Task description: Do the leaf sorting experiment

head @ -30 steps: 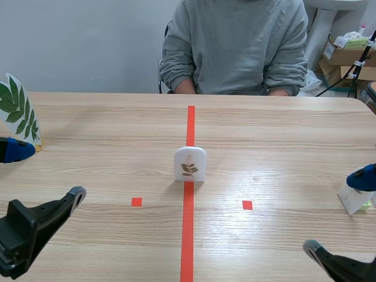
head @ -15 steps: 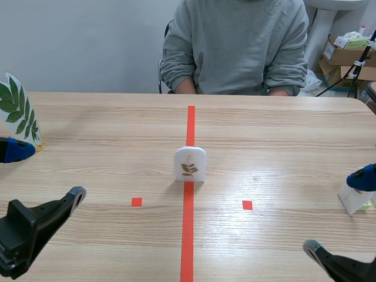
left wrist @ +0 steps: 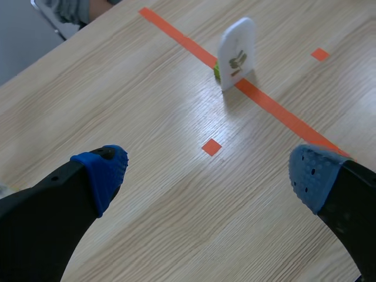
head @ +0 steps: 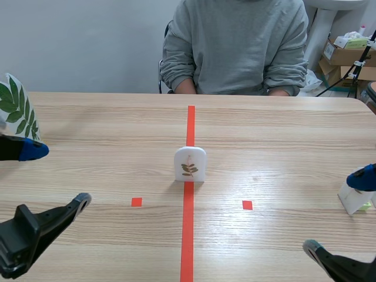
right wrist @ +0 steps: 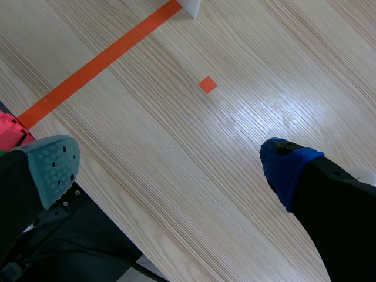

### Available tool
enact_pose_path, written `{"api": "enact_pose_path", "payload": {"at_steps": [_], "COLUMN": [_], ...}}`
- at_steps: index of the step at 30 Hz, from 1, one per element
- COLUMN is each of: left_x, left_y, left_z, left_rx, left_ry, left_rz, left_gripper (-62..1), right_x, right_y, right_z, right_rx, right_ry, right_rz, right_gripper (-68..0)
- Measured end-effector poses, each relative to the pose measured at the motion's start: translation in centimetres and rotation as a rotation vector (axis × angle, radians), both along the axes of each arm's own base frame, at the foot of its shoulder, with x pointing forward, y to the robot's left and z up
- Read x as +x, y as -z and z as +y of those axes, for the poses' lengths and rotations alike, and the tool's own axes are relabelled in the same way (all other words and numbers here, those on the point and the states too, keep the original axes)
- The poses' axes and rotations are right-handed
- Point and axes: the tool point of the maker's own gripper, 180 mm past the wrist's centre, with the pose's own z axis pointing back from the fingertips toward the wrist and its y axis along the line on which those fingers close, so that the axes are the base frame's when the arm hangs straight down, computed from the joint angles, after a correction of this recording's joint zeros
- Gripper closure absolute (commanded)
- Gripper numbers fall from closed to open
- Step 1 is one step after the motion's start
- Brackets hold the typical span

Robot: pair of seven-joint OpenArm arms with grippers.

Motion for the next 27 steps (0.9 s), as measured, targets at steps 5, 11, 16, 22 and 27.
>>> {"api": "enact_pose_path", "payload": {"at_steps": [5, 11, 16, 22, 27], "left_x": [2.5, 5.3, 7.4, 10.0, 11.9], "left_y": [2.3, 5.8, 8.1, 10.4, 11.5], "left_z": [1.0, -0.8, -3.2, -5.0, -7.3], "left_rx": [0.001, 0.017, 0.058, 0.125, 0.136], "left_ry": [0.012, 0.120, 0.230, 0.289, 0.314], "left_rz": [0.027, 0.084, 0.107, 0.135, 0.147], "left_gripper": [-58.7, -58.7, -58.7, -58.7, -58.7], "right_x": [0.0, 0.0, 0.0, 0.0, 0.0], "right_y": [0.3, 0.4, 0.4, 0.4, 0.4], "right_z": [-0.5, -0.5, -0.5, -0.5, -0.5], "right_rx": [-0.041, -0.045, -0.044, -0.042, -0.042], "right_ry": [-0.002, -0.002, -0.002, 0.000, -0.001], "right_rz": [0.000, 0.000, 0.000, 0.000, 0.000], "right_gripper": [-63.8, -63.8, -63.8, -63.8, -63.8]}}
